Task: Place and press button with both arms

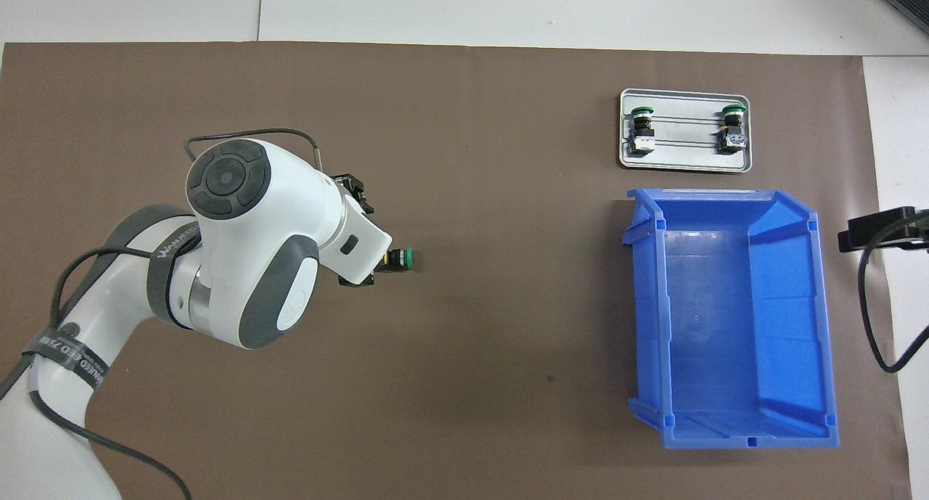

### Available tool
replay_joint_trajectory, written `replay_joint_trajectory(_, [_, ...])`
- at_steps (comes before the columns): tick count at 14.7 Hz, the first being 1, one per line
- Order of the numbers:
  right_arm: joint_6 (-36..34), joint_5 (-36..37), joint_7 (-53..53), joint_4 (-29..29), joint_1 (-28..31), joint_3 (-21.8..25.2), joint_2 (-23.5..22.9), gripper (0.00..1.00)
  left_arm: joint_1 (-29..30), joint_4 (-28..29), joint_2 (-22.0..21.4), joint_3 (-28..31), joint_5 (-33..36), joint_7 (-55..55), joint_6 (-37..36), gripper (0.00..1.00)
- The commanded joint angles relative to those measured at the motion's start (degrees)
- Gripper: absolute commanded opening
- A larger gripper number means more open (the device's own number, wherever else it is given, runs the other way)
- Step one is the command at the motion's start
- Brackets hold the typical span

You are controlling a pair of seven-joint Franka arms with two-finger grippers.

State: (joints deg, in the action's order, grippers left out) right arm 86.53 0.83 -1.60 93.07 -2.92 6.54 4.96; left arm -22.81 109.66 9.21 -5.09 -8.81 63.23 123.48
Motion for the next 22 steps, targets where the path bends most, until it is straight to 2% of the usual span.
replay_joint_trajectory(1, [-0.1, -1.0, 5.1, 0.8, 0.9, -0.1, 1.2, 1.00, -2.3, 1.6, 1.6, 1.1, -0.2, -0.6, 4.3, 0.88])
replay_joint_trajectory(3, [1.9, -0.7, 10.9, 0.9, 0.6, -0.3, 1.0, 1.00, -3.3, 1.6, 3.8, 1.2, 0.0, -2.0, 7.5, 0.88])
replay_joint_trajectory(7, [1.6, -1.5, 10.0, 1.6, 1.4, -0.1, 1.1, 1.00, -5.4, 1.3, 8.1, 1.3, 2.6, -5.7, 11.4, 0.86])
replay_joint_trajectory(9, [-0.1, -1.5, 6.5, 1.9, 2.5, 0.0, 1.5, 1.00, -5.5, 1.9, 8.4, 1.3, 2.8, -6.0, 11.7, 0.85])
replay_joint_trajectory(12, [-0.3, -0.1, 6.3, 0.7, 1.8, -0.5, 0.8, 1.00, -6.7, 2.7, 9.8, 1.5, 3.1, -6.5, 12.4, 0.79])
replay_joint_trajectory(16, [0.3, 1.2, 7.0, 0.1, 1.0, -0.8, 0.8, 1.00, -7.8, 3.1, 10.9, 1.5, 4.1, -7.3, 14.0, 0.77])
replay_joint_trajectory(22, [3.0, 3.7, 8.8, 0.6, -3.0, -1.1, 0.8, 1.00, -7.7, 4.3, 10.7, 1.7, 5.5, -7.6, 13.8, 0.71])
